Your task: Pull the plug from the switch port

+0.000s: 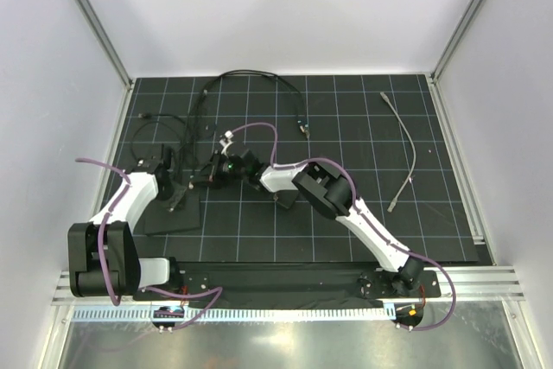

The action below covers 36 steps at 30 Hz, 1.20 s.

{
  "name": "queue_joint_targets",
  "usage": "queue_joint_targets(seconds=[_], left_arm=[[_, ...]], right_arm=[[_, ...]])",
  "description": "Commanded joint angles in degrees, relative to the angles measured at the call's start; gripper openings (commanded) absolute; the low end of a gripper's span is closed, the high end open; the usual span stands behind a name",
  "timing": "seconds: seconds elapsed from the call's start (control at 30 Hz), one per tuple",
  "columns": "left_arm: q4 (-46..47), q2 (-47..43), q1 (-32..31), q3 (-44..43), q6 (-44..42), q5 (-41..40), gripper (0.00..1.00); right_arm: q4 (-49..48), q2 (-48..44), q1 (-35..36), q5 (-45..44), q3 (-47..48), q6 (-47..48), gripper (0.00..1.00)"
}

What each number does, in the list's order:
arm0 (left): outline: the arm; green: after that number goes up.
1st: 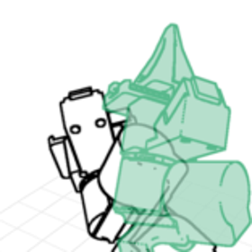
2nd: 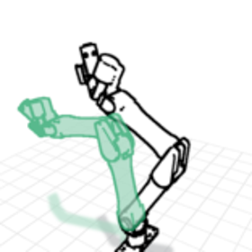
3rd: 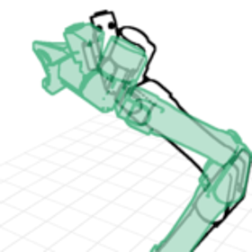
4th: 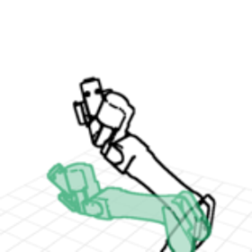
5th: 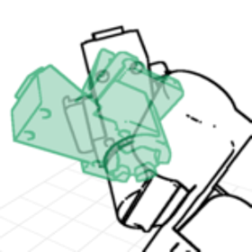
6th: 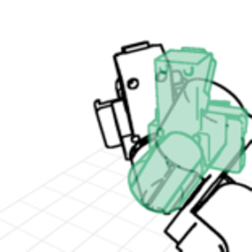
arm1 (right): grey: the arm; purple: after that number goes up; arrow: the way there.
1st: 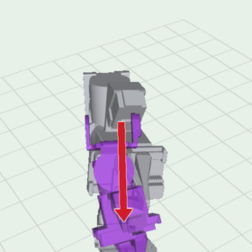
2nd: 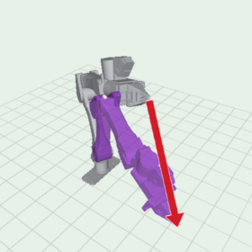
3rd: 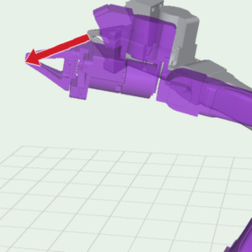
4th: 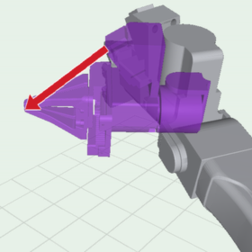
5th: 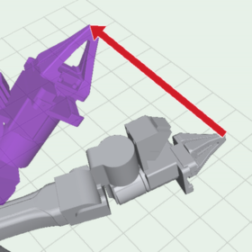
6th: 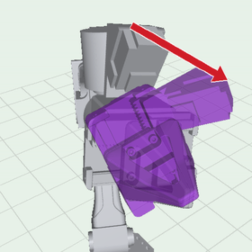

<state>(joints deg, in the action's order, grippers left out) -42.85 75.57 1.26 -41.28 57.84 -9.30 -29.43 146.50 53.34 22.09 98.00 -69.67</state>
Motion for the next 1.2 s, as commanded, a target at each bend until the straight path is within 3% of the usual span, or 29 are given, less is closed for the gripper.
queue_joint_targets(seconds=[0.0,0.1,0.23,0.43,0.67,0.8,0.93,1.03,1.17], left_arm=[[-3.91,4.68,-0.03,6.47,-0.72,-0.81,0.00],[-3.30,3.88,-0.11,7.00,-0.71,-0.81,0.00],[-2.77,3.45,-0.11,5.77,-2.64,0.33,0.00],[-1.71,-4.36,-0.11,2.52,-6.69,0.07,0.00],[-1.80,-10.44,-0.11,-0.82,-9.93,-0.90,0.01],[-0.22,-11.14,-0.20,-0.91,-11.96,1.21,0.01],[2.68,-11.85,-0.11,-0.30,-12.76,5.78,0.02],[3.39,-11.76,-0.20,-1.00,-13.11,6.66,0.02],[3.39,-11.94,-0.12,-1.97,-14.16,6.66,0.03]], right_arm=[[-1.61,1.86,-3.68,-4.24,3.51,0.03,0.01],[7.17,1.16,-3.77,-6.00,8.34,6.28,0.01],[19.38,-0.06,-3.77,-0.22,13.72,16.91,0.01],[28.97,-19.73,-3.77,2.96,1.07,27.64,0.01],[36.62,-34.07,-6.49,5.95,-4.83,29.94,0.01],[42.16,-42.24,-10.09,3.41,-7.90,32.05,0.01],[45.07,-49.01,-19.92,2.35,-8.88,33.90,0.01],[47.88,-50.95,-26.33,1.82,-7.30,35.38,0.01],[51.05,-47.21,-27.59,2.51,-5.37,38.64,0.01]])
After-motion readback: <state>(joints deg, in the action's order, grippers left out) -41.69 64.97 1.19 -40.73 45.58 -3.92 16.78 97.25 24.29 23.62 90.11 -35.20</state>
